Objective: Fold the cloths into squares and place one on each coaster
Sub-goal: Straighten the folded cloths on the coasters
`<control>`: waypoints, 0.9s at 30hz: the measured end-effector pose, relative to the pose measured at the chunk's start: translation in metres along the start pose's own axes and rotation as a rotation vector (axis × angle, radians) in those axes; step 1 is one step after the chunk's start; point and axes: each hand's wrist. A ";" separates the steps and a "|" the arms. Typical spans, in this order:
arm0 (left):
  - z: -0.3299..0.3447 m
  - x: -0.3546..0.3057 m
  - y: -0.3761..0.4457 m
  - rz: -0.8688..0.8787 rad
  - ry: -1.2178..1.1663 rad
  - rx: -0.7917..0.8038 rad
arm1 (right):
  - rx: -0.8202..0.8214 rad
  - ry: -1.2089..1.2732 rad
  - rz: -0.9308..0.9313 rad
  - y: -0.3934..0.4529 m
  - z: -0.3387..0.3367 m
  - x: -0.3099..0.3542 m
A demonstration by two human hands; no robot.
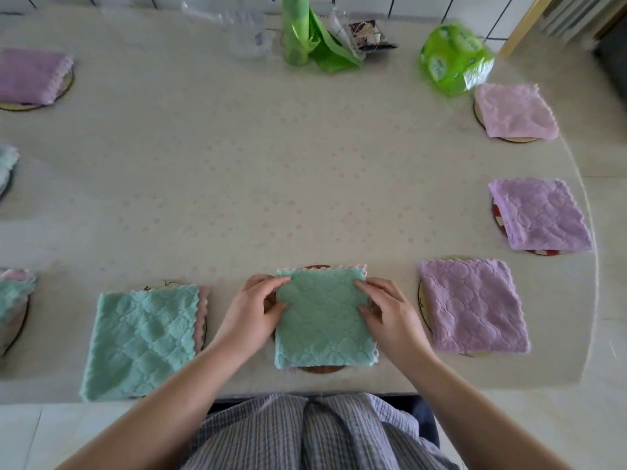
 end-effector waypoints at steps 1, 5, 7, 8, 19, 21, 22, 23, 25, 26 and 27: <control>0.001 0.000 -0.001 -0.003 0.046 -0.015 | -0.001 -0.017 -0.006 0.001 -0.001 0.000; 0.007 -0.002 -0.011 0.162 0.342 -0.141 | -0.024 -0.206 -0.114 -0.003 -0.006 0.001; 0.011 -0.003 -0.017 0.256 0.452 -0.124 | -0.001 -0.282 -0.193 -0.005 -0.005 0.001; 0.014 -0.002 -0.019 0.276 0.508 -0.086 | 0.041 -0.322 -0.214 -0.006 -0.005 0.001; 0.028 0.012 -0.023 0.136 0.790 0.231 | 0.364 -0.623 -0.164 -0.004 -0.001 -0.008; 0.028 0.010 -0.023 0.130 0.783 0.250 | 0.360 -0.619 -0.169 -0.004 -0.001 -0.006; 0.027 0.008 -0.023 0.140 0.758 0.241 | 0.357 -0.613 -0.170 -0.005 -0.002 -0.006; 0.025 0.006 -0.023 0.147 0.715 0.233 | 0.346 -0.602 -0.172 -0.005 -0.003 -0.004; 0.018 0.002 -0.024 0.155 0.579 0.200 | 0.284 -0.537 -0.183 -0.005 -0.006 0.001; 0.014 -0.001 -0.024 0.163 0.483 0.155 | 0.237 -0.491 -0.193 -0.004 -0.006 0.005; 0.008 -0.002 -0.025 0.161 0.377 0.099 | 0.190 -0.445 -0.204 -0.004 -0.006 0.010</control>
Point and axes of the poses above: each hand's wrist, its own y-axis towards the middle knuckle, its own z-axis out of the palm, x = y × z, and after that the axes turned 10 degrees about x, right-handed
